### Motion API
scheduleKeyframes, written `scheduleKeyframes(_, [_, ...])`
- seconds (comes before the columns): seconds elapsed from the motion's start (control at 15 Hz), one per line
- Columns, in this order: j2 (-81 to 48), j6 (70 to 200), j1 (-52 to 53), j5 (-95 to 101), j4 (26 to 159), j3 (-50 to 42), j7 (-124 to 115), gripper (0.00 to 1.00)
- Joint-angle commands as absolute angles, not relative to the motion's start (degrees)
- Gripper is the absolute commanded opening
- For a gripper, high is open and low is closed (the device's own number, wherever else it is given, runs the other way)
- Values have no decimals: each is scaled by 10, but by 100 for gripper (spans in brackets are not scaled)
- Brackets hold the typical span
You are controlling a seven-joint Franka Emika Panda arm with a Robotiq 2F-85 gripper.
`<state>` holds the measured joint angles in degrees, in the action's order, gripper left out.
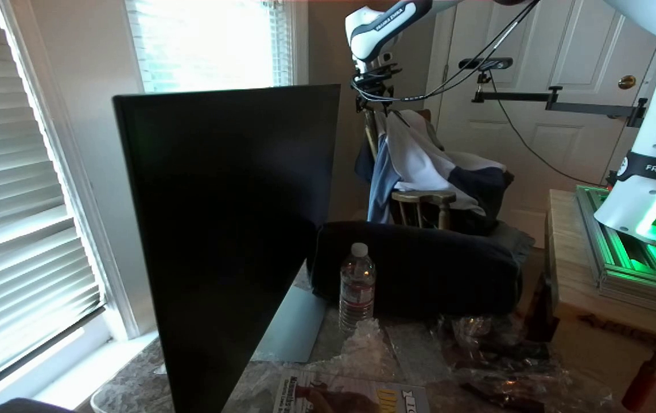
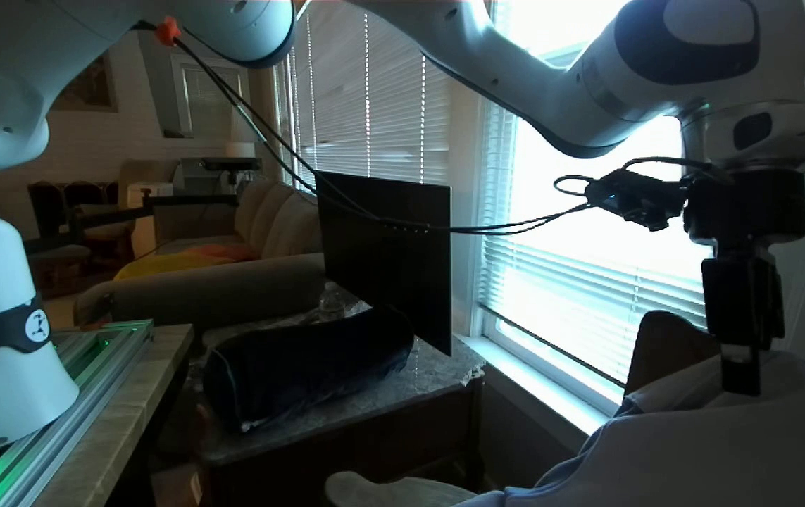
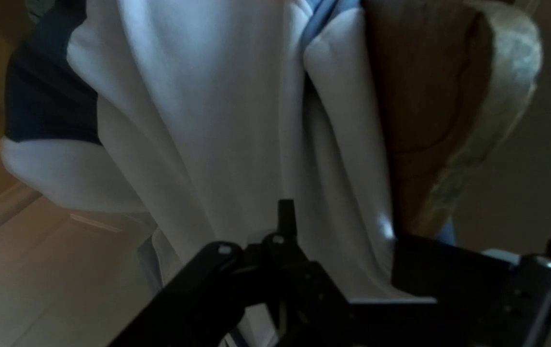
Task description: Remove the hoodie from the backrest of the chair and place it on the seat of the chair.
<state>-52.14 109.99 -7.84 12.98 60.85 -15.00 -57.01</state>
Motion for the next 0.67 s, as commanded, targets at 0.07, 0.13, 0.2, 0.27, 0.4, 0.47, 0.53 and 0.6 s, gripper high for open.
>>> scheduleKeyframes(0.07, [-548,1109,-79,132,580,-146,-560,17])
scheduleKeyframes(0.13, [-548,1110,-79,131,579,-146,-560,10])
scheduleKeyframes(0.2, [-548,1111,-79,131,579,-146,-560,1])
scheduleKeyframes(0.27, [-548,1112,-78,131,579,-145,-559,0])
scheduleKeyframes(0.4, [-550,1113,-77,130,576,-145,-559,0])
scheduleKeyframes(0.47, [-549,1114,-77,131,577,-144,-558,0])
scheduleKeyframes(0.53, [-548,1117,-77,130,578,-144,-558,0])
scheduleKeyframes(0.6, [-544,1118,-76,130,581,-143,-557,0])
